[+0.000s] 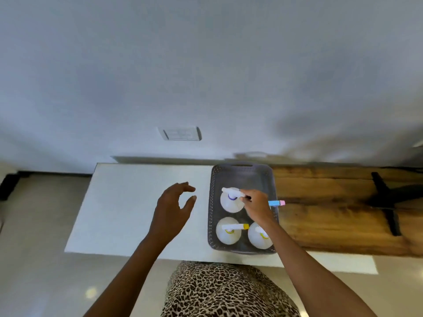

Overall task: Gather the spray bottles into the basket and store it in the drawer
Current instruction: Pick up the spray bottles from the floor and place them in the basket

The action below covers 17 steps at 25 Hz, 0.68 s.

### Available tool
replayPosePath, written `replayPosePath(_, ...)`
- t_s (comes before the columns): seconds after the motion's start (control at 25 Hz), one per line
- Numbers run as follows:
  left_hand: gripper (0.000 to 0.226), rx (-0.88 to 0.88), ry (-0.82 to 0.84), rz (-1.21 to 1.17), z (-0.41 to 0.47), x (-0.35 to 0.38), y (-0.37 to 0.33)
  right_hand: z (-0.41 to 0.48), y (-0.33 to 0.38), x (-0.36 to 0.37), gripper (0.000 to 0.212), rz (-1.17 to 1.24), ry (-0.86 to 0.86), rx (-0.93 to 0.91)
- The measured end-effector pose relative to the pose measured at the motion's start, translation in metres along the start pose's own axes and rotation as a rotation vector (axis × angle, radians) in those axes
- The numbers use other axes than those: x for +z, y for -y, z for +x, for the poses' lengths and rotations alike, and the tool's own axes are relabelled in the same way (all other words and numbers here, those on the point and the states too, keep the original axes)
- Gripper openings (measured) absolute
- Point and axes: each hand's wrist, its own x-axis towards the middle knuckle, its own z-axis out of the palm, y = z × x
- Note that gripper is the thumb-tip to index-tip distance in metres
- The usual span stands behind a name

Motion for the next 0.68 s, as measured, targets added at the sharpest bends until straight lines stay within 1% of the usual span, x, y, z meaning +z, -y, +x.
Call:
replayPosePath(0.28,0.020,-0.098,-0.045,0.032,-0.014,0.013,0.001,0.023,-0.016,0.011,0.028,-0.023,0.149,-0.031)
replayPosePath(0.44,0.022,-0.168,-0.024,0.033,-0.011,0.022,0.007,0.027,-0.019,0.015,0.028,-0.039,0.166,-0.065)
replayPosePath(0.6,0.021,-0.195,-0.024,0.013,-0.010,0.031,0.009,0.028,-0.024,0.013,0.024,-0.070,0.173,-0.070)
replayPosePath(0.68,0.021,-0.207,-0.031,0.004,-0.011,0.034,0.009,0.026,-0.025,0.012,0.027,-0.086,0.183,-0.059)
